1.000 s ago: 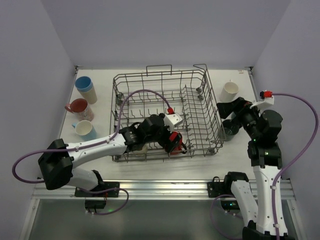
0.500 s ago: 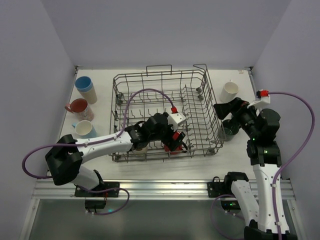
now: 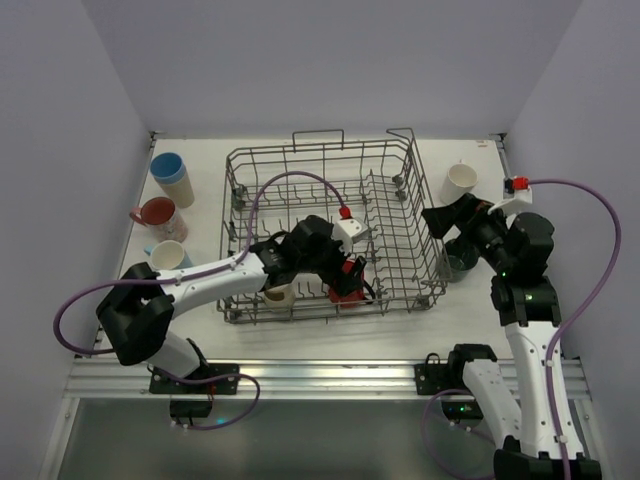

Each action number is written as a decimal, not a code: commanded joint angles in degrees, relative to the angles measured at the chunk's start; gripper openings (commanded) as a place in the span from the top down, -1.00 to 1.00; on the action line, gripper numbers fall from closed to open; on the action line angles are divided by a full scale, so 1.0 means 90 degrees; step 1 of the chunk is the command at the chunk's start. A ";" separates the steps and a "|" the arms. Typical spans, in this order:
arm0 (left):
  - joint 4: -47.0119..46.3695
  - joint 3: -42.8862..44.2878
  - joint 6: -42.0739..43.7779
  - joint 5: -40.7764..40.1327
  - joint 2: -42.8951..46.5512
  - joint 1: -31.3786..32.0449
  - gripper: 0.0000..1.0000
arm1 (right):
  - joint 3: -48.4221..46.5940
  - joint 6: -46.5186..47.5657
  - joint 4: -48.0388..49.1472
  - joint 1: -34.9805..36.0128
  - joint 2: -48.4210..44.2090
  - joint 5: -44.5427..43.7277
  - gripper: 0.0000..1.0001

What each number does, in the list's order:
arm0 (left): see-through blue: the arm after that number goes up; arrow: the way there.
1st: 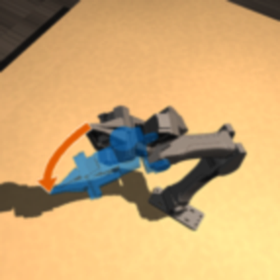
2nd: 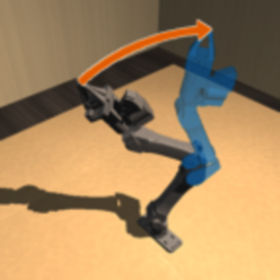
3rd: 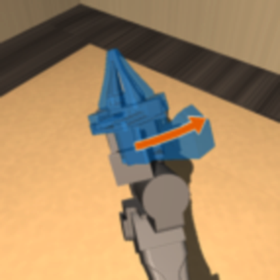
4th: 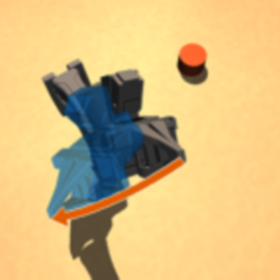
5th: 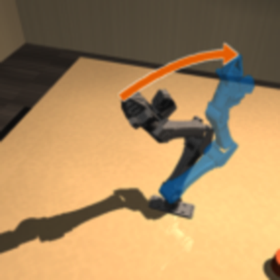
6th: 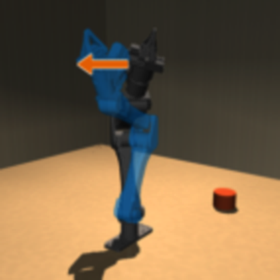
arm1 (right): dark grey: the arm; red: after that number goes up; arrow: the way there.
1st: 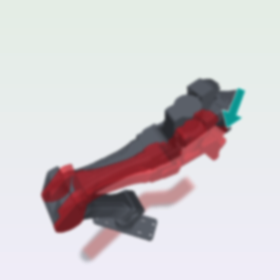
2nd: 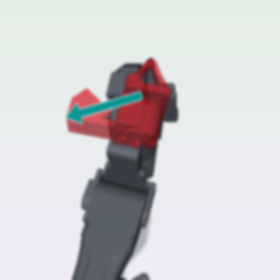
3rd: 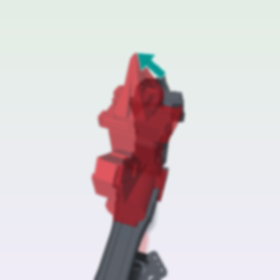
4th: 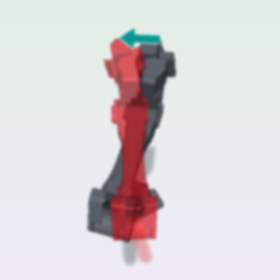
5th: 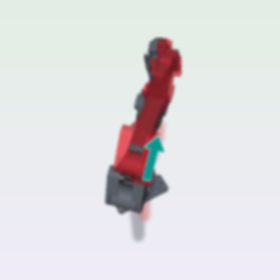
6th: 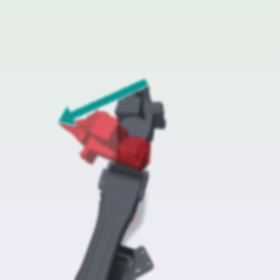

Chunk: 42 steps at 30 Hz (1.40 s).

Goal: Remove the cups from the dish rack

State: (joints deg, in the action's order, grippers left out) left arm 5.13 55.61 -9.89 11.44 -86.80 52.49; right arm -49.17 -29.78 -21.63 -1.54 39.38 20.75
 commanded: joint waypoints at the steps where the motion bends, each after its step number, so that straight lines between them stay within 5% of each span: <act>1: 0.0573 0.0294 -0.0005 0.0184 -0.0189 -0.0149 -0.81 | -0.0260 -0.0002 0.0147 0.0054 0.0039 0.0106 -0.98; 6: 0.0748 0.0461 0.0025 0.0135 -0.0238 -0.0158 -0.55 | -0.0376 -0.0031 0.0147 0.0083 0.0020 0.0106 -0.98; 12: 0.0778 0.0627 -0.0131 -0.0021 0.0357 -0.0324 0.21 | -0.0874 -0.0527 0.0400 0.0346 -0.0088 0.0613 -0.98; 18: 0.0749 0.0627 -0.0287 -0.0080 0.0904 -0.0451 0.56 | -0.0993 -0.0889 0.0762 0.1030 0.0000 0.0692 -0.98; 36: -0.0373 0.0422 -0.1049 -0.1212 0.2740 -0.0686 0.84 | 0.0033 -0.1866 0.2354 0.3178 0.0469 0.0167 -0.93; 42: -0.1262 0.0364 -0.1732 -0.1613 0.3375 -0.0744 0.85 | 0.0648 -0.2326 0.3496 0.3462 0.0313 0.0028 -0.74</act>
State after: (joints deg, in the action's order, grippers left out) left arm 6.48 58.22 -20.38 0.56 -60.55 46.48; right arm -44.82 -47.77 1.58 28.84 43.42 23.11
